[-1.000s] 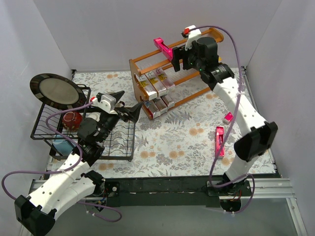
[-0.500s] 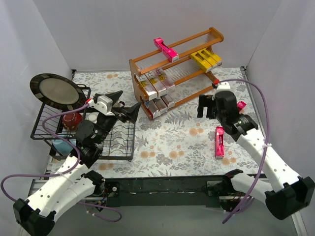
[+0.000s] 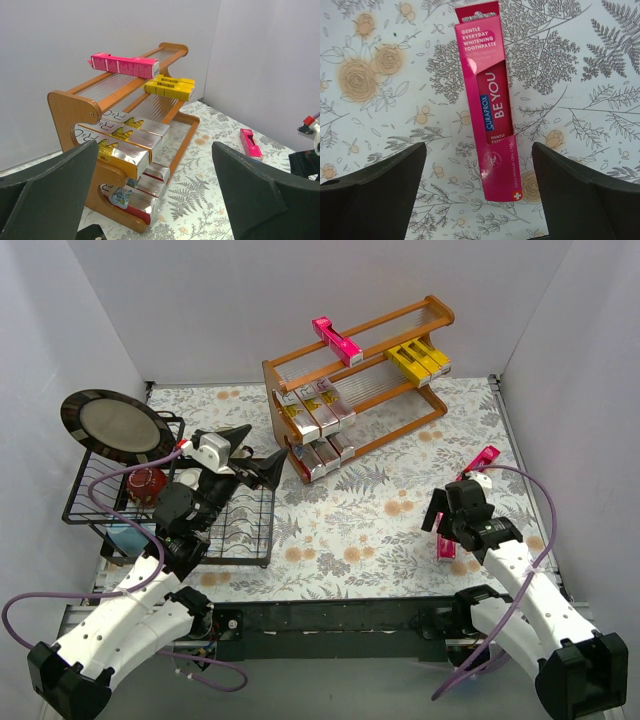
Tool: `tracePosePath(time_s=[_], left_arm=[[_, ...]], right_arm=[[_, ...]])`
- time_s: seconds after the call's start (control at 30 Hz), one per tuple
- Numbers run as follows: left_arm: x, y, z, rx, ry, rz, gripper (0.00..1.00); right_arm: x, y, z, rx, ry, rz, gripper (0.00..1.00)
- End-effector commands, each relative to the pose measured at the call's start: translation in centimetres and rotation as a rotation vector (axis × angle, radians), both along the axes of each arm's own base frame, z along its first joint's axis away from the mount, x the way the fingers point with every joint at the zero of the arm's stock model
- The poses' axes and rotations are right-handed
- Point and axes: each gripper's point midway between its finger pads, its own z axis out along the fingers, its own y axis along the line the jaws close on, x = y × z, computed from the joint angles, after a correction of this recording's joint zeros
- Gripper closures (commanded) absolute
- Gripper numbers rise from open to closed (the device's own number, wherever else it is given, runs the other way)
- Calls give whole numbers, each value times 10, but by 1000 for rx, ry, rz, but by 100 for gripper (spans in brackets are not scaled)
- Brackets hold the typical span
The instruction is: Place and organize the toothpastes onto the shelf
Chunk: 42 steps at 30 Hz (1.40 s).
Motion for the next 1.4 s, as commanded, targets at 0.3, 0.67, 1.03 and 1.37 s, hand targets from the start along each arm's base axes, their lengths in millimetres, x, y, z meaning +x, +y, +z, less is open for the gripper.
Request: tracePosePath(time_s=[0.3,0.67,1.03,1.37], left_arm=[[-2,-2,5,0,-11,-16,2],[-2,-4,3,6,-8,-23,2],[-1,-5,3,8,-6,-26,2],[-3,-4,5,9,-14,-22,2]], right_arm=[[9,-4,-48,73,67,-22,16],[25,17,-54,90,73,167,48],[58,101,-45,69,47,512,53],[79,149,-32,89,-46,622,23]])
